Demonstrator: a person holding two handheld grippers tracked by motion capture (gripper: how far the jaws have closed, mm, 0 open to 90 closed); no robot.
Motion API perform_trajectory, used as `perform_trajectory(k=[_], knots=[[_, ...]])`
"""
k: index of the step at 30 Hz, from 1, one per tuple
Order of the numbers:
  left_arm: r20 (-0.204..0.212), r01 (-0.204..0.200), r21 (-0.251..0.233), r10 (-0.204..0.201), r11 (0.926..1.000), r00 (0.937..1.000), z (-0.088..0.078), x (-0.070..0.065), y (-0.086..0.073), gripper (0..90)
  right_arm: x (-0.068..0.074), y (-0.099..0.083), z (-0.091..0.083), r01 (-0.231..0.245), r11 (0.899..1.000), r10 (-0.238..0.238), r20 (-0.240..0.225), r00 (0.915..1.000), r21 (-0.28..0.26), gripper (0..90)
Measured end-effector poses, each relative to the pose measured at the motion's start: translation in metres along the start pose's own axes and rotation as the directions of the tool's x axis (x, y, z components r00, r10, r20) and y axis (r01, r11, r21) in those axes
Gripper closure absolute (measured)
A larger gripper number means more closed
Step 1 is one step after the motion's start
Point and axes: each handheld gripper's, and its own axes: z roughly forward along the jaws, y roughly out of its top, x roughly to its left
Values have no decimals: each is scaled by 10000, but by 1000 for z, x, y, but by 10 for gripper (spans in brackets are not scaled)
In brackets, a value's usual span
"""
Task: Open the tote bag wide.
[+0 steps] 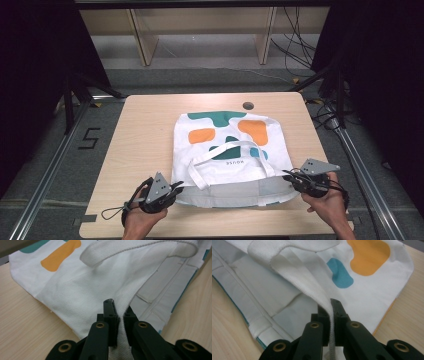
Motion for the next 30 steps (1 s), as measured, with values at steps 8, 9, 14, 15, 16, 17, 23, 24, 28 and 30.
perform_trajectory(k=[8,9,14,15,16,17,23,24,28,30], knots=[[-102,103,-605,-109,9981,9999,-10,10,16,862,-3,18,-12,23,9982,-25,-33,10000,-598,882],[-103,104,-670,-111,9977,9999,-12,11,19,862,-4,21,-13,93,9975,-92,25,10000,-704,882],[-300,133,-1379,-176,9904,9994,-29,20,40,863,-5,42,-27,315,9885,-316,16,9995,-1482,882],[-324,130,-1507,-181,9885,9993,-33,21,45,864,-5,48,-31,333,9865,-341,-24,9994,-1606,882],[-353,29,-1761,-92,9844,9993,-37,22,52,864,-7,54,-35,726,9799,-706,176,9974,-1857,883],[-431,150,-1791,-231,9837,9988,-41,21,56,864,-6,61,-41,499,9769,-468,196,9987,-2077,882],[-693,-74,-2569,-108,9664,9975,-63,27,85,866,-6,92,-66,933,9465,-732,761,9944,-3088,883],[-667,-63,-2681,-120,9634,9977,-66,27,89,866,-7,96,-69,940,9428,-743,735,9945,-3199,883],[-426,-109,-2973,-19,9547,9991,-81,30,106,866,-11,113,-81,1082,9283,-852,796,9932,-3558,884],[-502,-211,-3171,54,9481,9987,-90,33,116,867,-11,123,-89,1111,9263,-937,653,9935,-3602,883]])
